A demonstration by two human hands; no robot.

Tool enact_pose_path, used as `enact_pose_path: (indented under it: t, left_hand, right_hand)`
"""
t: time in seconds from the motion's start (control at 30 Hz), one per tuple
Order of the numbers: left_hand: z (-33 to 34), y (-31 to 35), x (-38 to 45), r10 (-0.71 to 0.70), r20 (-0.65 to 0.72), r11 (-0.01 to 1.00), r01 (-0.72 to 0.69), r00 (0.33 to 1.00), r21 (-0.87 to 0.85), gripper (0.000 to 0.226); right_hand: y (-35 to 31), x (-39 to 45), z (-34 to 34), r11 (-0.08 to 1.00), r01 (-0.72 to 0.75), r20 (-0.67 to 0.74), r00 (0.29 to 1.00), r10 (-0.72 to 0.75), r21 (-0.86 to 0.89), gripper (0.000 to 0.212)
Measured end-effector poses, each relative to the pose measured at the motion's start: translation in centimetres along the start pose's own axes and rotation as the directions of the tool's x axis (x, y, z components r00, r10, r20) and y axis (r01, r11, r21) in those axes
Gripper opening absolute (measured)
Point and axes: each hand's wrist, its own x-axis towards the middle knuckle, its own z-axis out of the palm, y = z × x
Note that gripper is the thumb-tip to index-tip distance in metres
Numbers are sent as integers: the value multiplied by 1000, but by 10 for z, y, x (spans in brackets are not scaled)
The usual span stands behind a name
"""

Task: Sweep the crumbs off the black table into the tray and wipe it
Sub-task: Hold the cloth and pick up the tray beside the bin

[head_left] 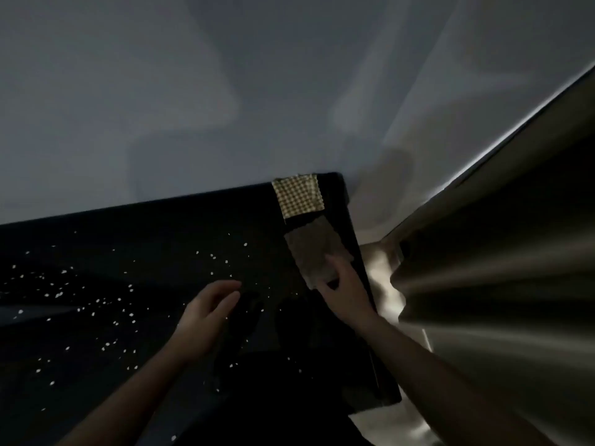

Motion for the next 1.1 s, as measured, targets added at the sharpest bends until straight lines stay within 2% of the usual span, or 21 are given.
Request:
enact_pose_path:
  t: [0.1, 0.2, 0.27, 0.3, 0.37, 0.43, 0.57, 0.67, 0.83, 0.93, 1.03, 1.1]
  left_hand:
    - [2, -1, 12, -50, -16, 999, 50, 999, 1, 19]
    - [6, -5, 12, -79, -31, 996, 80, 996, 31, 20]
    - [5, -10, 6, -102, -25, 994, 103, 994, 39, 20]
    - [4, -14, 2, -111, -24, 992, 112, 994, 58, 20]
    - [-2, -27, -7, -115, -21, 986, 117, 993, 119, 21]
    - [-13, -38, -18, -121, 10, 978, 117, 993, 171, 22]
    - [-40, -54, -41, -103, 16, 978, 99, 995, 181, 22]
    - [-65, -61, -62, -83, -14, 988, 84, 996, 129, 24]
    - [-115, -73, -92, 15, 19, 999, -15, 1000, 32, 26]
    - [-152, -85, -107, 70, 110, 995, -77, 992, 60, 30]
    - [-195, -95, -119, 175, 231, 953, -224, 957, 206, 43]
    - [-220, -97, -130, 184, 268, 957, -235, 946, 172, 50]
  right_hand:
    - [-10, 44, 14, 961, 15, 40, 999, -4, -278, 105]
    - [-15, 68, 36, 875, -21, 133, 986, 98, -484, 116]
    - [-7, 66, 49, 817, -25, 126, 985, 119, -576, 111]
    - [-3, 63, 54, 799, -18, 82, 993, 84, -601, 102]
    - [4, 60, 56, 805, 3, -29, 999, -25, -593, 70]
    - [7, 60, 50, 852, -1, -83, 995, -50, -524, 46]
    - [-24, 45, 34, 965, -124, -100, 990, 103, -231, 32]
    - [-61, -1, 40, 990, -137, -89, 986, 139, 26, 25]
    - [-112, -98, 97, 922, -165, 20, 985, 169, 351, 25]
    - [-147, -158, 141, 833, -210, 91, 977, 190, 512, 31]
    - [-181, -207, 182, 784, -239, 135, 971, 197, 573, 30]
    - [-198, -232, 208, 754, -266, 151, 964, 220, 601, 28]
